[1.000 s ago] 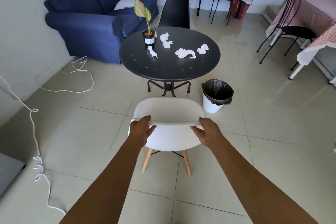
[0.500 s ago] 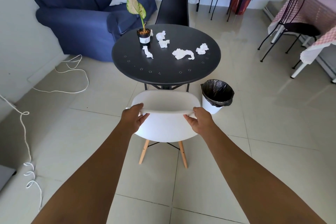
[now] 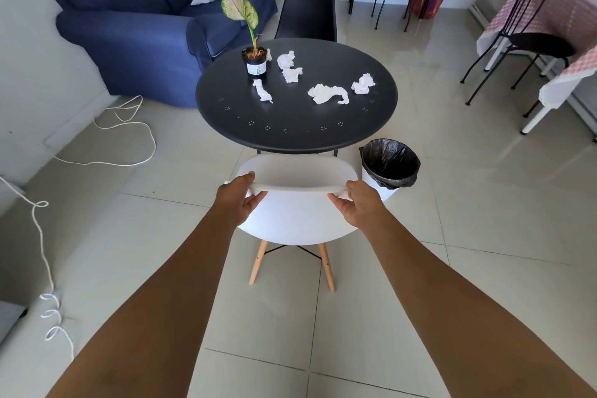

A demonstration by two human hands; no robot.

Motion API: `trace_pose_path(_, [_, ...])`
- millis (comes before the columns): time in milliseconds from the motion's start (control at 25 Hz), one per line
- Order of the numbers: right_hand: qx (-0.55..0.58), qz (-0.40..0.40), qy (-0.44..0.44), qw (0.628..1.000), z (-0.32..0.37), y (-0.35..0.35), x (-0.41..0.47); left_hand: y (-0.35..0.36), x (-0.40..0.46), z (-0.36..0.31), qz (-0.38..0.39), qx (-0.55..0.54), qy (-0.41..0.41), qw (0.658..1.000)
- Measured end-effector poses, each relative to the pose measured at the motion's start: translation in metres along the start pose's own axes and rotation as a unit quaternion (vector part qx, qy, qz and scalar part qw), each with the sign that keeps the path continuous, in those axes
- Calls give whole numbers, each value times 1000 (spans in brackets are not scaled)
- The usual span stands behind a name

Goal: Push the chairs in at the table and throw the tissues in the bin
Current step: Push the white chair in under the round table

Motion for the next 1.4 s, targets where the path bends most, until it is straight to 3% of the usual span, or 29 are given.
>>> trace_pose_path(120, [-11,4,-31,999,3,6,10,2,3,-4,-4,13,-1,1000])
trace_pose_path(200, [73,21,7,997,4,7,4,2,2,-5,-8,14,-3,1000])
trace_pose_path(280, [61,18,-10,998,1,-1,-2,2,-2,-6,-17,46,-11,999])
trace_pose_path(480, [-80,-25,-76,994,-9,-28,-30,-8,-29,-2,-53,260,21,964])
trace_pose_path(680, [-221,-40,-172,959,-48,-61,-92,-24,-98,26,-41,313,60,947])
trace_pose_path(960, [-187,-63,-195,961,-140,-140,-186,-67,-186,112,-10,385,154,910])
trace_pose_path(1120, [-156,-105,-183,965,-177,-204,-216,-48,-210,150,63,417,164,892])
trace_pose_path(1200, [-183,-141,-163,959,-195,-246,-224,-30,-216,181,113,469,158,861])
trace_pose_path(1280, [-227,-176,-124,950,-212,-291,-227,-9,-217,218,148,552,144,808])
trace_pose_path(1400, [-295,-201,-64,932,-242,-365,-230,26,-219,281,200,696,132,677])
Point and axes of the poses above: each hand's wrist, its own x-axis towards the middle knuckle, its own y-axis out of the palm, z = x × y, the point moved 2 cm from there along x, towards the middle knuckle
